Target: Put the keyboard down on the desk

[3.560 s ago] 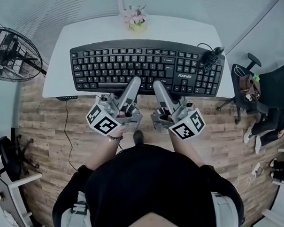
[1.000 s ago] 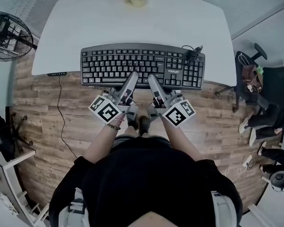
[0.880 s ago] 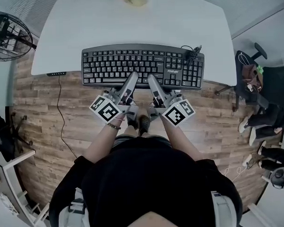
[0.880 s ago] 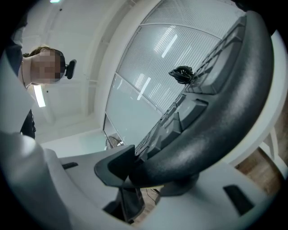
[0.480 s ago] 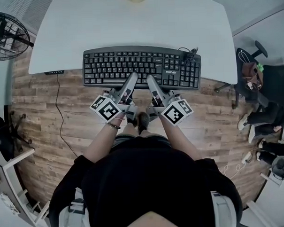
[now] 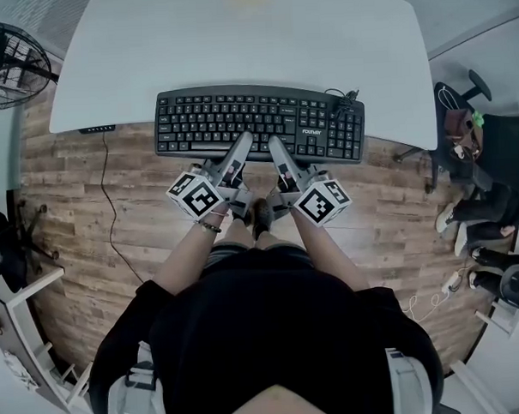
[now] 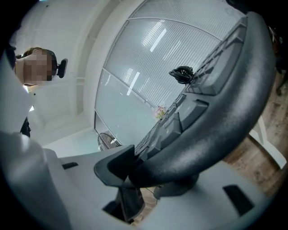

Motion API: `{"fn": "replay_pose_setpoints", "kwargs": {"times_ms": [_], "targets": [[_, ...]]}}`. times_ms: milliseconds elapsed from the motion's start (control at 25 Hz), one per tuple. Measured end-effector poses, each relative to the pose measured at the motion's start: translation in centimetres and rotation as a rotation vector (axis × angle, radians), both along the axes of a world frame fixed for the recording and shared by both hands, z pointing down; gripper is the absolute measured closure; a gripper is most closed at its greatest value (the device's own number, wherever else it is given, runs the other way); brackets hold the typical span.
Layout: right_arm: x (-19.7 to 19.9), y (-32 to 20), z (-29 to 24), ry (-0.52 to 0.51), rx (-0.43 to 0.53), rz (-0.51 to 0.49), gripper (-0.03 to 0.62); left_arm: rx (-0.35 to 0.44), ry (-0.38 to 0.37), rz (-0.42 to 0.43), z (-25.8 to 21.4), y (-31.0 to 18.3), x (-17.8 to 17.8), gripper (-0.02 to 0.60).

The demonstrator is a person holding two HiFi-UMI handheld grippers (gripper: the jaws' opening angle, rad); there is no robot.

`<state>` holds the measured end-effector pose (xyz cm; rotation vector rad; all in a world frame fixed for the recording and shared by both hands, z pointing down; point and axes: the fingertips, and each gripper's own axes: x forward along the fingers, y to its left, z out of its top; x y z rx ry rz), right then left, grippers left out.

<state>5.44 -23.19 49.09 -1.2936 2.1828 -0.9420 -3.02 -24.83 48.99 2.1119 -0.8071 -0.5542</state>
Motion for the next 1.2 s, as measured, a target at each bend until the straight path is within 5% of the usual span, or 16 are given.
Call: {"fn": "replay_pose_setpoints", "kwargs": {"times_ms": [1200], "targets": [[0.2,0.2,4.7,-0.060,-0.141,0.004,0.422,-0.116,-0.034,0.017,4.5,0.1,0.2,0.426]]}}
